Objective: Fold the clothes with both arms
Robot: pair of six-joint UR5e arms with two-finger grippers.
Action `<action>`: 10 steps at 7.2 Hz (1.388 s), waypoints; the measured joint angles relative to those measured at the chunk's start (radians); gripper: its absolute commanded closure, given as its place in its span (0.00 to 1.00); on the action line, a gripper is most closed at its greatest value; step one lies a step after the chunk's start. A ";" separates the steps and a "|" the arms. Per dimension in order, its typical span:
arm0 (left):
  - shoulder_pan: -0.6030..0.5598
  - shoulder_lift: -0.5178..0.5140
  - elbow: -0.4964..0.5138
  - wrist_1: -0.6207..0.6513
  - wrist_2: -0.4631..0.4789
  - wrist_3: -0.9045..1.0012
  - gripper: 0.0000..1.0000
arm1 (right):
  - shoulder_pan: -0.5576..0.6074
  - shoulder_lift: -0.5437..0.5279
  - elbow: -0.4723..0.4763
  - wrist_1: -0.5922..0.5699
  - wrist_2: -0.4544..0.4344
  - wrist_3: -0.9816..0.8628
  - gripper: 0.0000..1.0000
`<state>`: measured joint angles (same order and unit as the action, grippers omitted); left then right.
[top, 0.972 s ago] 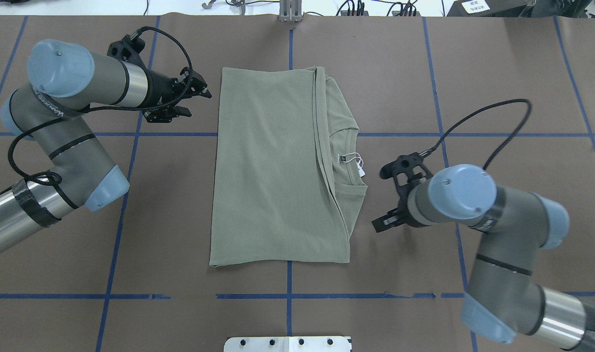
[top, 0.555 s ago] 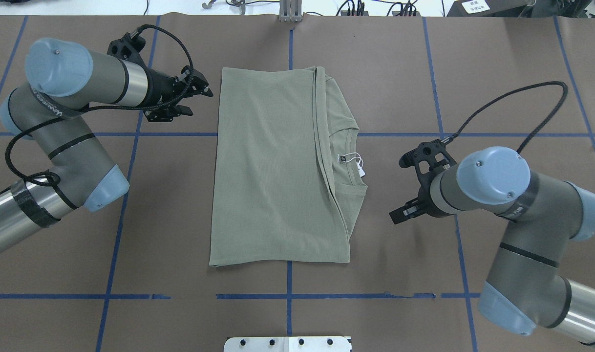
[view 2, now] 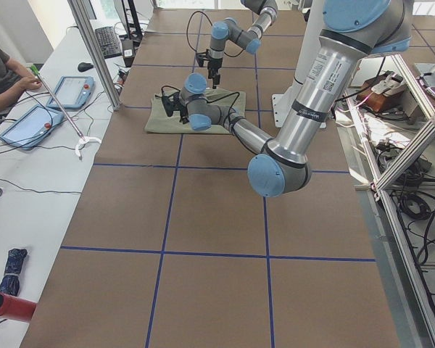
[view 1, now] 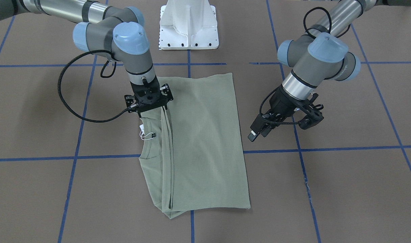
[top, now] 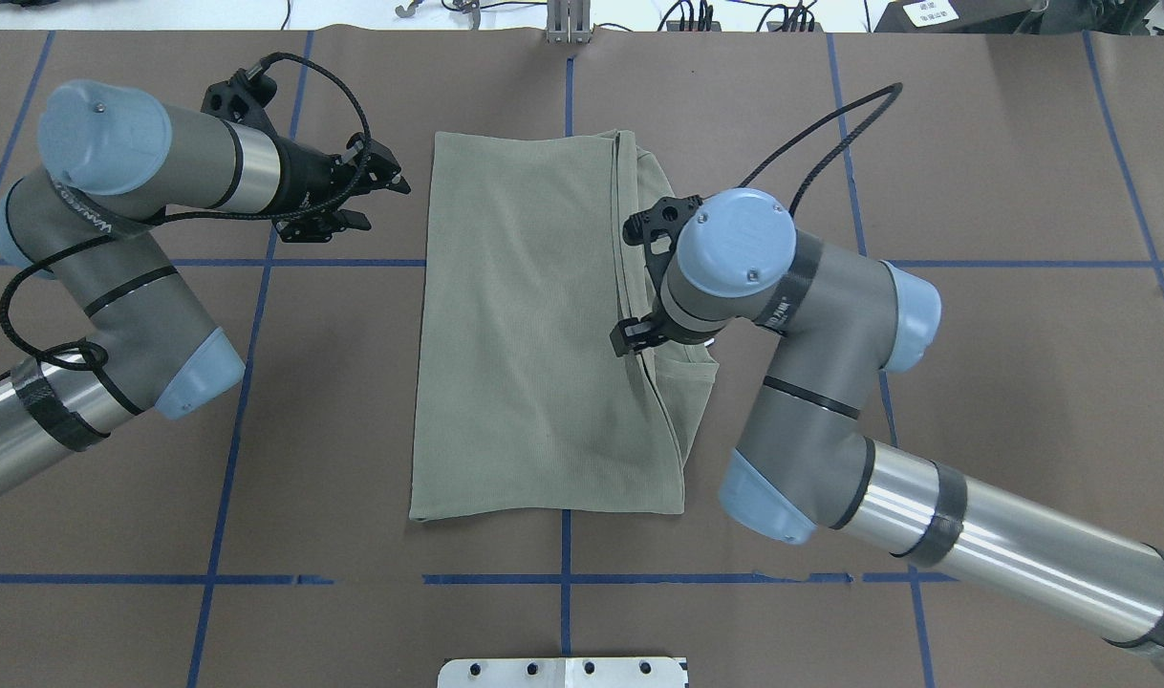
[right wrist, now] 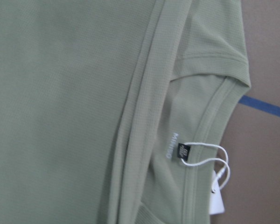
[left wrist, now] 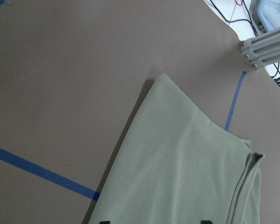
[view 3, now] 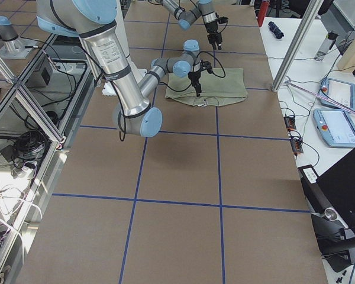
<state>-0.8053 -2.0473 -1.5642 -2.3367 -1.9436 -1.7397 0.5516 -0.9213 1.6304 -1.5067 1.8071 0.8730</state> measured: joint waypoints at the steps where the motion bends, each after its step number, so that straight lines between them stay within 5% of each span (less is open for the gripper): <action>1: 0.000 0.002 -0.001 0.000 0.000 0.000 0.29 | 0.000 0.044 -0.048 -0.001 0.000 0.014 0.00; 10: 0.001 0.006 -0.002 -0.001 -0.002 -0.001 0.29 | 0.002 0.008 -0.145 -0.005 0.009 -0.036 0.00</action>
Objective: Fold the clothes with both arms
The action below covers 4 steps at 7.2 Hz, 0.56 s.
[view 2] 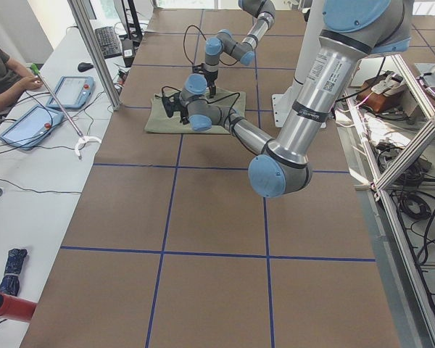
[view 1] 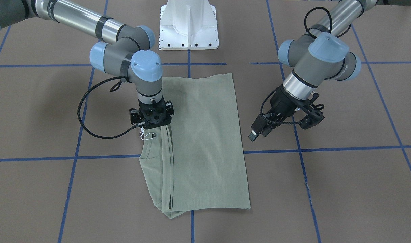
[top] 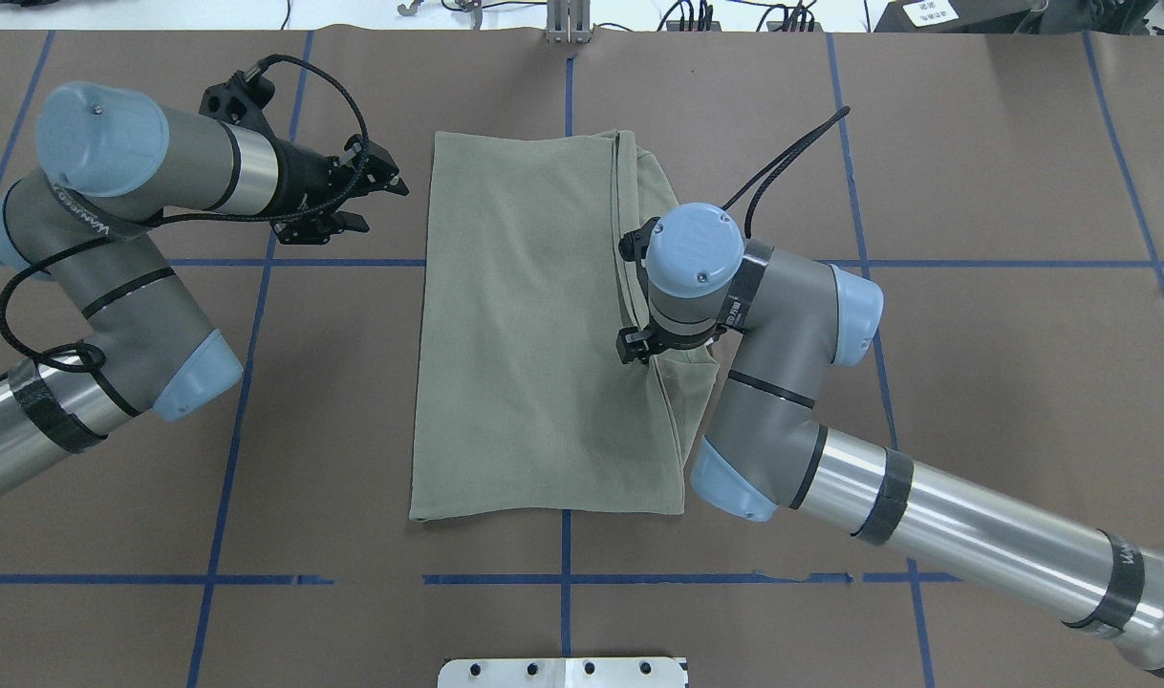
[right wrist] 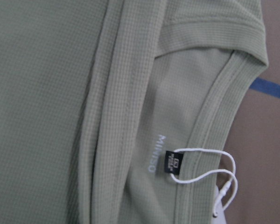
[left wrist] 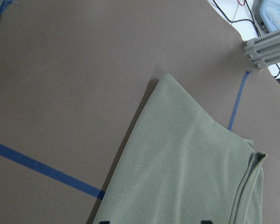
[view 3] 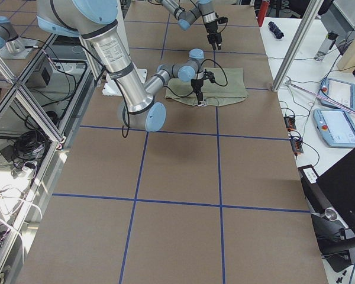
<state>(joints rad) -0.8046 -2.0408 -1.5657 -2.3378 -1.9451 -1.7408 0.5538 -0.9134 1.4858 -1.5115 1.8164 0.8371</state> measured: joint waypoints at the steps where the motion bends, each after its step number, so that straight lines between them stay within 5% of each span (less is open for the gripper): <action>1: 0.001 0.006 0.000 -0.003 0.000 0.001 0.28 | 0.035 -0.045 0.028 0.001 0.019 -0.071 0.00; 4: -0.001 0.010 -0.010 -0.005 0.000 0.003 0.28 | 0.119 -0.207 0.170 -0.005 0.047 -0.241 0.00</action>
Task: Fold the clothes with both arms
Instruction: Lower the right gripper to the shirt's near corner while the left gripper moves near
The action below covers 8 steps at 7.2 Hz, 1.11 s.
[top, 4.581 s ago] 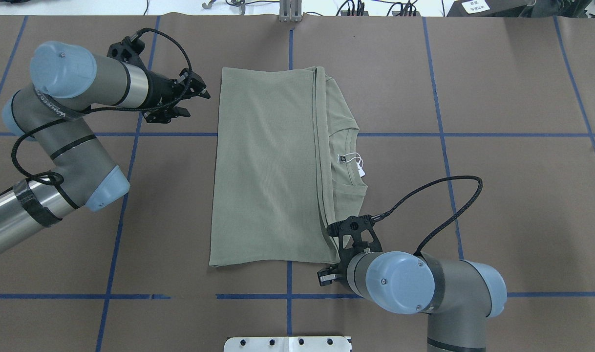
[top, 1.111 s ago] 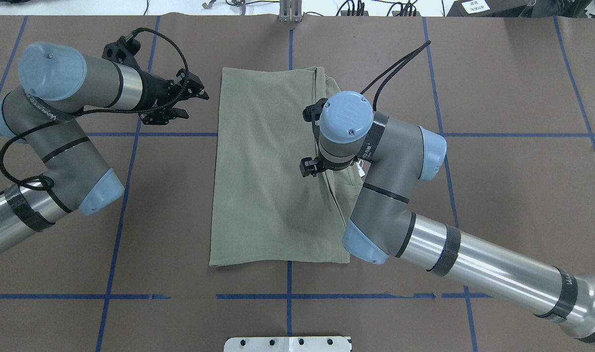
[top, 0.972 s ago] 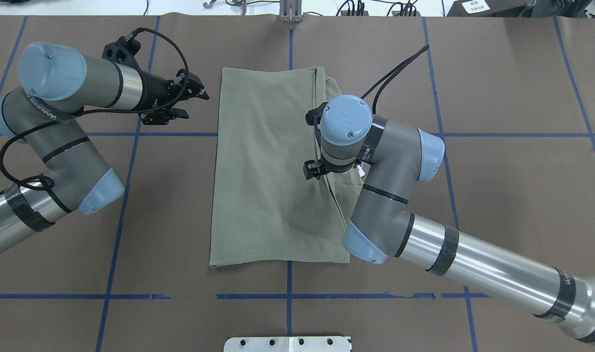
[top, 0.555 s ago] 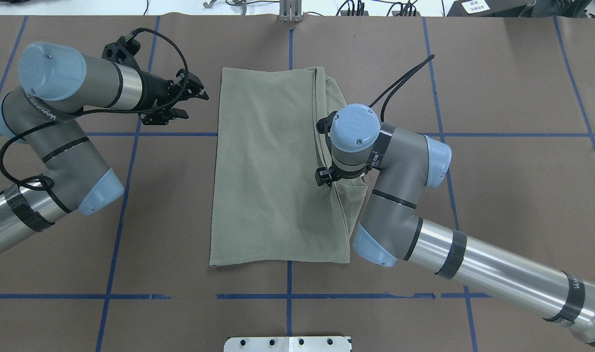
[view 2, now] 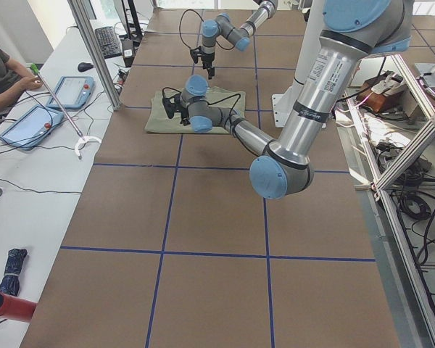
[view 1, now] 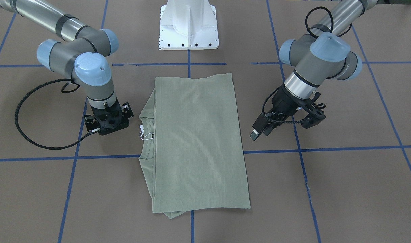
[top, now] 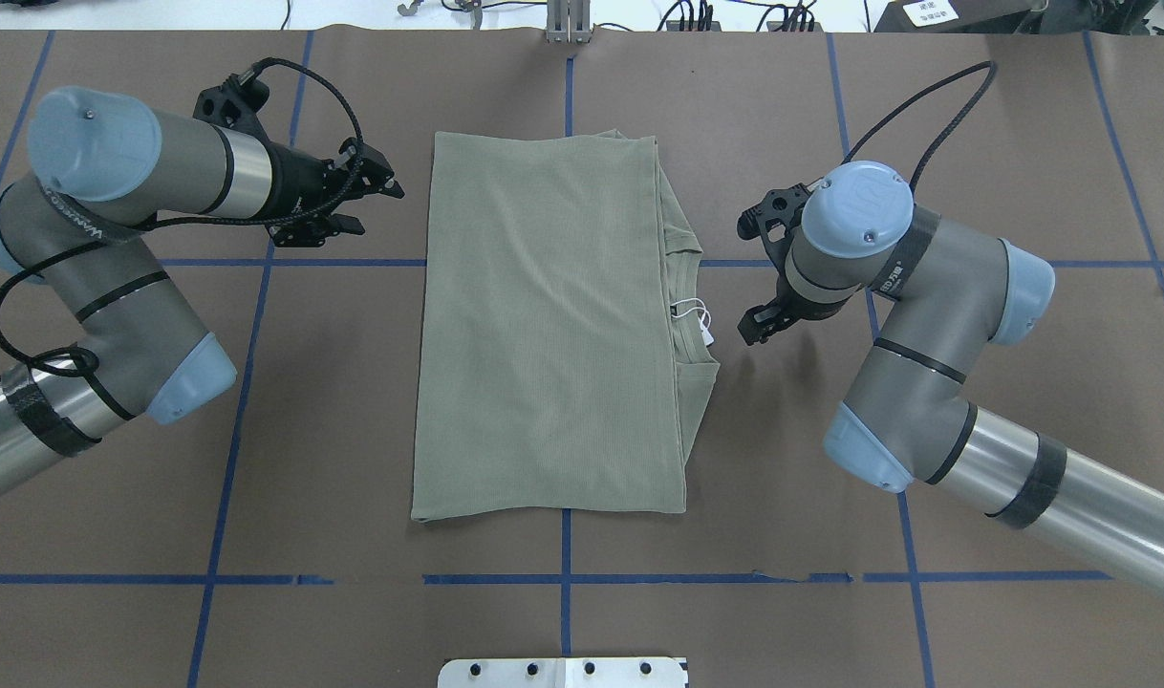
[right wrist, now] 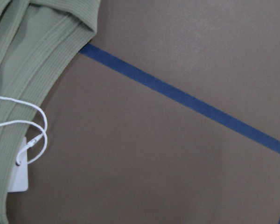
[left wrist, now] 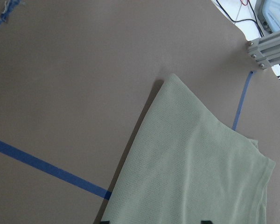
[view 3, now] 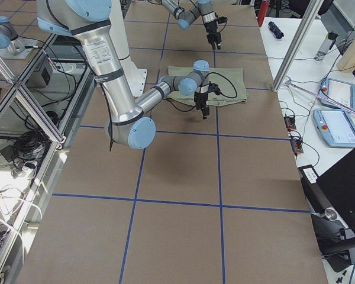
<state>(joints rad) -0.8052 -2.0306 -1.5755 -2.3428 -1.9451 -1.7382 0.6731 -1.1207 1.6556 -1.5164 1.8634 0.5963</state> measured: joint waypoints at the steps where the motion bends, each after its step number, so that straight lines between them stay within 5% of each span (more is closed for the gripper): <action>1: 0.000 0.000 -0.003 0.000 0.000 0.000 0.28 | 0.002 0.004 0.017 -0.001 -0.004 0.053 0.00; 3: 0.001 0.000 -0.005 0.001 0.000 0.000 0.29 | -0.038 0.010 0.074 0.002 -0.023 0.336 0.00; 6: 0.001 0.000 -0.006 0.002 0.001 0.000 0.28 | -0.201 0.012 0.190 0.008 -0.147 0.934 0.18; 8: 0.001 0.001 -0.005 0.002 0.002 0.000 0.28 | -0.297 0.011 0.209 0.010 -0.190 1.219 0.20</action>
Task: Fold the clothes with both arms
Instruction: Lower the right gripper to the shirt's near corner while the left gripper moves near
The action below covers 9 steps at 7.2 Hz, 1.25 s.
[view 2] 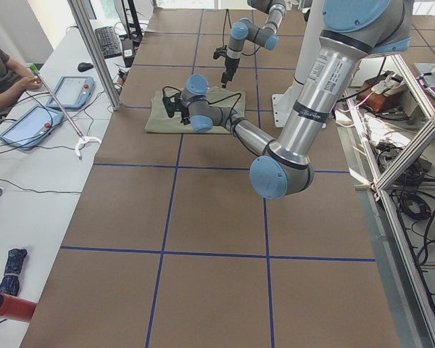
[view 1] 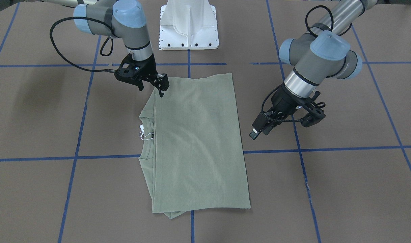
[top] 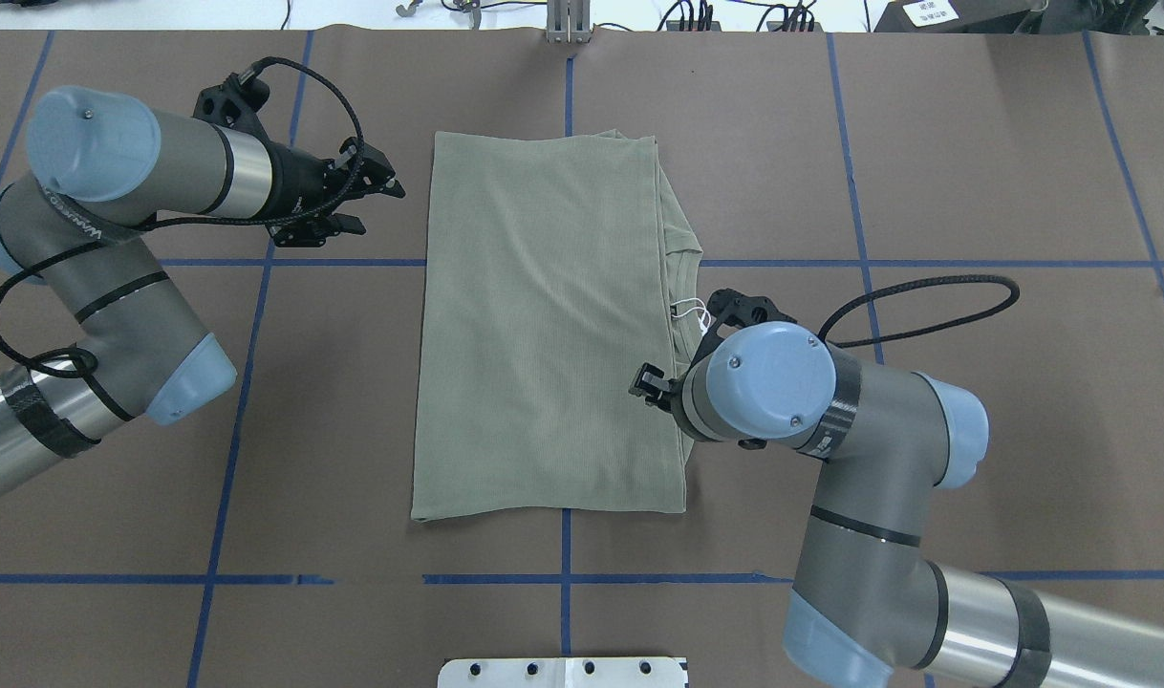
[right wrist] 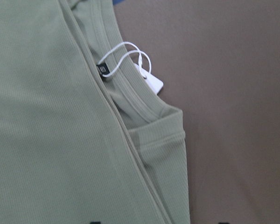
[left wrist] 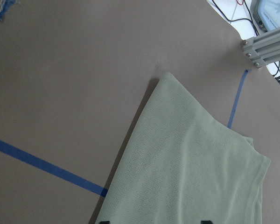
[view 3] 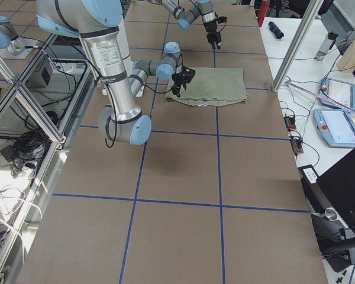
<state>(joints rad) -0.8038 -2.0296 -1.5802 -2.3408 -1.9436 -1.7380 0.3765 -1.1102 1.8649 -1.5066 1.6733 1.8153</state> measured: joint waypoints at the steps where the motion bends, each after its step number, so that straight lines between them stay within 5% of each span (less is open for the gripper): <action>1: 0.000 0.000 0.000 0.000 0.000 0.000 0.28 | -0.039 -0.002 -0.001 0.001 -0.006 0.096 0.20; 6: -0.001 0.000 0.000 0.000 0.000 0.000 0.28 | -0.071 0.002 -0.055 0.067 -0.010 0.204 0.26; 9: -0.001 0.000 -0.001 0.000 0.001 0.000 0.28 | -0.067 0.001 -0.073 0.094 -0.008 0.209 0.76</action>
<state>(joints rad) -0.8051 -2.0295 -1.5808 -2.3408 -1.9422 -1.7380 0.3095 -1.1088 1.7924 -1.4128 1.6656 2.0246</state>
